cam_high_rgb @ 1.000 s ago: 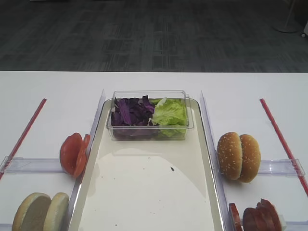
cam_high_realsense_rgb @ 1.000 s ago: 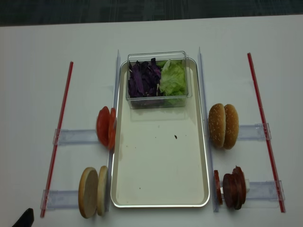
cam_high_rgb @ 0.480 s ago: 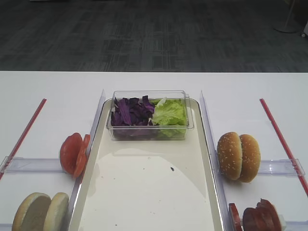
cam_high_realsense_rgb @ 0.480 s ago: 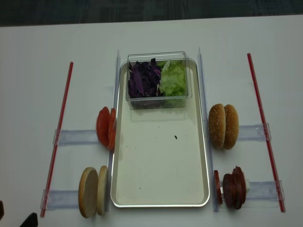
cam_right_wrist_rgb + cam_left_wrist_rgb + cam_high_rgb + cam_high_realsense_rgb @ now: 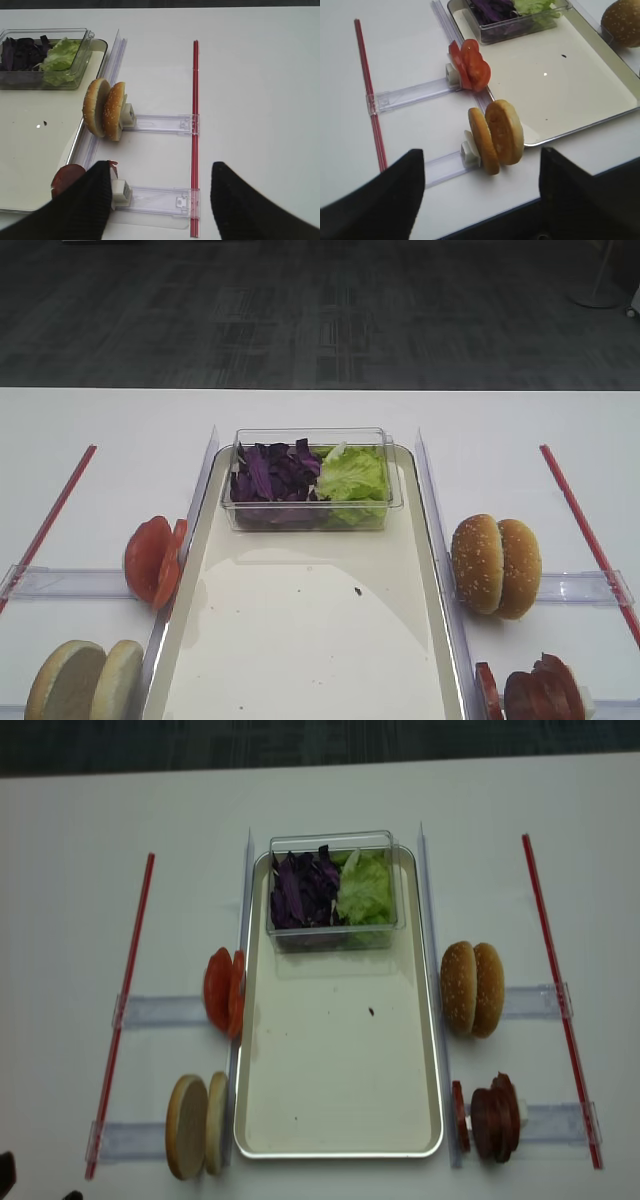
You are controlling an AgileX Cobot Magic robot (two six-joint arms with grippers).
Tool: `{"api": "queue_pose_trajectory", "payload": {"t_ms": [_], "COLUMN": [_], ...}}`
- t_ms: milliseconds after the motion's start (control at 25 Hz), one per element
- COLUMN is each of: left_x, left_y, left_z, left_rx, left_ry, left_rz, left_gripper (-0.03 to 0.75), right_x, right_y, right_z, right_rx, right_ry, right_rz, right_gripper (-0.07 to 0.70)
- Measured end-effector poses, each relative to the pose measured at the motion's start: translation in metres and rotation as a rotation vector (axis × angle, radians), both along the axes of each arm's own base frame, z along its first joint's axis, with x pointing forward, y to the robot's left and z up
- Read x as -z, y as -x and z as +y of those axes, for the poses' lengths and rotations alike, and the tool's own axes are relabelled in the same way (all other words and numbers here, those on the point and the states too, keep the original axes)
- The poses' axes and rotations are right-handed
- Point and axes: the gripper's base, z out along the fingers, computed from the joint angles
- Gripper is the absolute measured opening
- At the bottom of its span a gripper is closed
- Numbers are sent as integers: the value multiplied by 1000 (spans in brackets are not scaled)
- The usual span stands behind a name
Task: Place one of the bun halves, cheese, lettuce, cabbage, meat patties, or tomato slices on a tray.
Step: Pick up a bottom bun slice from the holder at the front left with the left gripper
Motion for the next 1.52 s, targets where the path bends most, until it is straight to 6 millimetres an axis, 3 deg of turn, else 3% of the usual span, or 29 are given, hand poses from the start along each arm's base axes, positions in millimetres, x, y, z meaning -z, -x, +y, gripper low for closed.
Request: {"api": "queue_pose_trajectory", "payload": {"t_ms": [840, 1080, 1520], "left_x": [-22, -22, -12], "left_y": [-22, -41, -89], "left_z": [-6, -14, -37], "left_rx": [144, 203, 157], "left_ry": [-7, -46, -117], "left_rz": [156, 270, 514], "left_gripper": [435, 424, 404], "right_x": [0, 0, 0], "right_y": [0, 0, 0], "right_z": [0, 0, 0], "right_rx": [0, 0, 0], "right_ry": [0, 0, 0], "right_rz": [0, 0, 0], "right_gripper": [463, 463, 463]}}
